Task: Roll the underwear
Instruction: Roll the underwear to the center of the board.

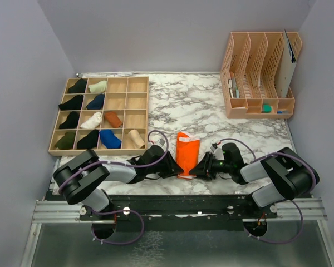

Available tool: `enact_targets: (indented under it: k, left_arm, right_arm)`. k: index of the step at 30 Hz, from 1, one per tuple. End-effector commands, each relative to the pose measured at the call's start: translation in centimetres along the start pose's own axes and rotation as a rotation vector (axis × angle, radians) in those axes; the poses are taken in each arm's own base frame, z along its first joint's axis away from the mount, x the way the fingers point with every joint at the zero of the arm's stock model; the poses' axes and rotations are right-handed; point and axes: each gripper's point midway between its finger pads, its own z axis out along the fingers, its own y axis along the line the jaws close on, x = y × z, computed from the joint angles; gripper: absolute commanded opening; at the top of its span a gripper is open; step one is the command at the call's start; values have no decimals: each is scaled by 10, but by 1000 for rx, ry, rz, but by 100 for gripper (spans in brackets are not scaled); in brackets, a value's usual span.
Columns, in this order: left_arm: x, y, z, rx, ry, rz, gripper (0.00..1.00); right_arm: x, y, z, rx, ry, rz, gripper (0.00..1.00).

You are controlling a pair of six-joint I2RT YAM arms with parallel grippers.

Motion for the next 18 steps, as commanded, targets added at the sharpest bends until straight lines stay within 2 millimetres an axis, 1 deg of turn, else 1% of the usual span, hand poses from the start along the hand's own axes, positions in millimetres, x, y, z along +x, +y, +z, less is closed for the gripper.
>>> enact_targets:
  k: [1,2,4,7,8,10,11,12,13,15,18]
  left_arm:
    - [13,54,3,-175,18,1,35]
    - [13,55,3,-178,17,0,32]
    - [12,55,3,-178,13,7,21]
    - [11,55,0,-175,5,14,9]
    - [10,55,-1,-173,5,20,5]
    - [8,56,-3,-184,9,37,0]
    - [6,57,-4,-196,11,48,0]
    - [4,59,-6,-214,13,66,0]
    - [1,61,-9,-234,18,87,0]
    - [-7,64,-16,-266,19,122,0]
    - [-21,65,-31,-253,22,135,0]
  right_arm:
    - [20,-39,-4,134,48,61,42]
    - [21,-39,-4,133,50,58,42]
    - [21,-39,-4,131,51,54,43]
    - [17,-34,-5,113,37,13,46]
    - [15,-32,-5,115,33,-8,48]
    - [6,-27,-5,136,23,-81,55]
    - [4,-28,-8,164,23,-109,61]
    - [-1,-25,-10,175,9,-159,68]
    - [-6,-24,-13,208,-11,-189,72]
    - [-25,-18,-22,273,-84,-282,76]
    - [-45,4,-32,263,-168,-423,78]
